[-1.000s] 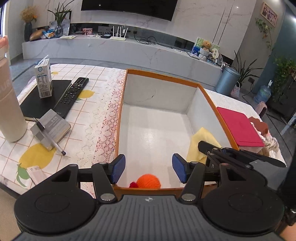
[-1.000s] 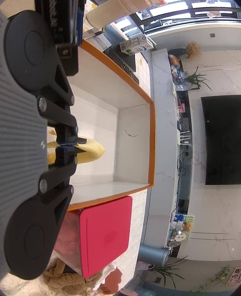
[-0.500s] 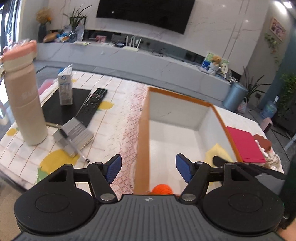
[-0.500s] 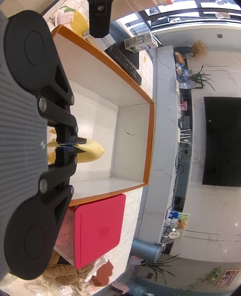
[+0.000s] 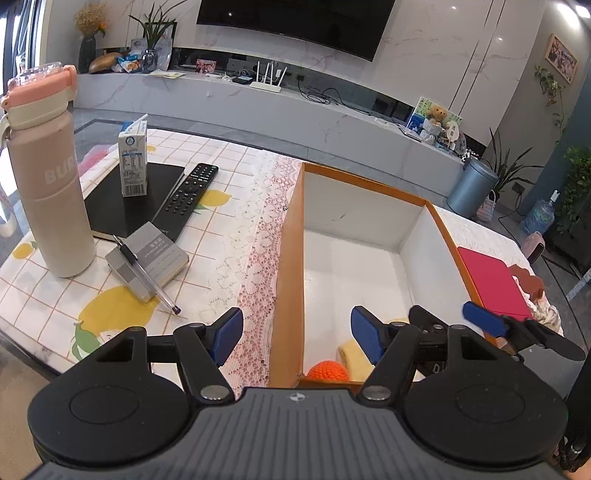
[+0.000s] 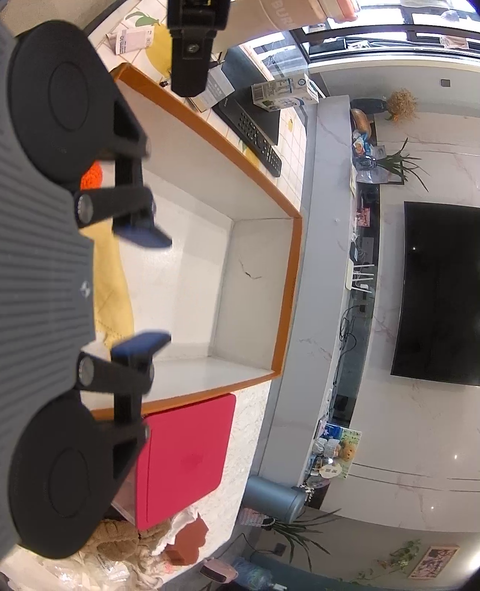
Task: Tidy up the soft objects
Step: 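Open the right tool to drop the yellow cloth into the box, then withdraw both tools from the box back toward the soft items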
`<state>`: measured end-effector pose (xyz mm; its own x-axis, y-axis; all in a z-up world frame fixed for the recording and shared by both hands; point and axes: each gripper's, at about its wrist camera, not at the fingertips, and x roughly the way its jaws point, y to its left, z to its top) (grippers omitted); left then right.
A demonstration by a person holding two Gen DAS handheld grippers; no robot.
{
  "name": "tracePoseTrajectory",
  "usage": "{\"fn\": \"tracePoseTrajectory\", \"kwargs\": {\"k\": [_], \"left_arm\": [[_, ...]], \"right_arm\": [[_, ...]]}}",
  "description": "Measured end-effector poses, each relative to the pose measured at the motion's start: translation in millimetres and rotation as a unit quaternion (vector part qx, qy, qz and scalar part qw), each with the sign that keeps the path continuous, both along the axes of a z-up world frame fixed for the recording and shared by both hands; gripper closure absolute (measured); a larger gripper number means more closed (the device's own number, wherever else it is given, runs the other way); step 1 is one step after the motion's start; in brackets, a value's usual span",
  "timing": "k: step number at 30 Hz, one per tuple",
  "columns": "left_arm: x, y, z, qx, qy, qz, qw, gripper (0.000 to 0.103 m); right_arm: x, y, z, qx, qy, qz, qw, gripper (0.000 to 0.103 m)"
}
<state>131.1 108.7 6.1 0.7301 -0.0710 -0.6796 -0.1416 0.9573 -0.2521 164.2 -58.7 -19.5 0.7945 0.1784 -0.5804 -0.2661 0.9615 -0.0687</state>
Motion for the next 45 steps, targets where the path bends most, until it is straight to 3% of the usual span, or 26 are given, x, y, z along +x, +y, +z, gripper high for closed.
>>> {"fn": "tracePoseTrajectory", "kwargs": {"k": [3, 9, 11, 16, 20, 23, 29, 32, 36, 39, 45], "left_arm": [[-2, -1, 3, -0.002, -0.002, -0.001, 1.0000, 0.024], [-9, -4, 12, -0.001, -0.017, -0.006, 0.9998, 0.024], [-13, -6, 16, 0.004, -0.028, -0.012, 0.9995, 0.017], [-34, -13, 32, 0.015, -0.108, 0.005, 0.9940, 0.000], [-44, -18, 50, 0.011, -0.146, 0.021, 0.9891, 0.000], [-50, -26, 58, 0.010, -0.160, 0.000, 0.9871, 0.000], [-56, -48, 63, 0.019, -0.163, -0.025, 0.9861, 0.000], [-58, -62, 67, 0.034, -0.159, -0.016, 0.9866, 0.000], [-60, -93, 74, 0.058, -0.161, -0.042, 0.9844, 0.000], [-57, -118, 73, 0.071, -0.155, -0.064, 0.9832, 0.000], [-37, -170, 66, 0.092, -0.149, -0.097, 0.9799, 0.000]], "right_arm": [[-4, 2, 3, -0.008, -0.013, 0.003, 1.000, 0.018], [-12, -2, 14, 0.003, -0.029, -0.002, 1.000, 0.003], [-15, -2, 19, -0.002, -0.040, 0.000, 0.999, 0.003], [-27, -9, 33, 0.004, -0.055, -0.004, 0.998, 0.003], [-37, -21, 47, 0.023, -0.063, -0.014, 0.998, 0.003], [-47, -35, 60, 0.038, -0.074, -0.026, 0.996, 0.003], [-68, -82, 95, 0.089, -0.091, -0.051, 0.991, 0.003], [-77, -108, 115, 0.085, -0.109, -0.065, 0.988, 0.003], [-87, -148, 135, 0.088, -0.124, -0.079, 0.985, 0.003], [-84, -183, 143, 0.109, -0.118, -0.115, 0.980, 0.003], [-75, -239, 151, 0.089, -0.127, -0.162, 0.974, 0.003]]}}
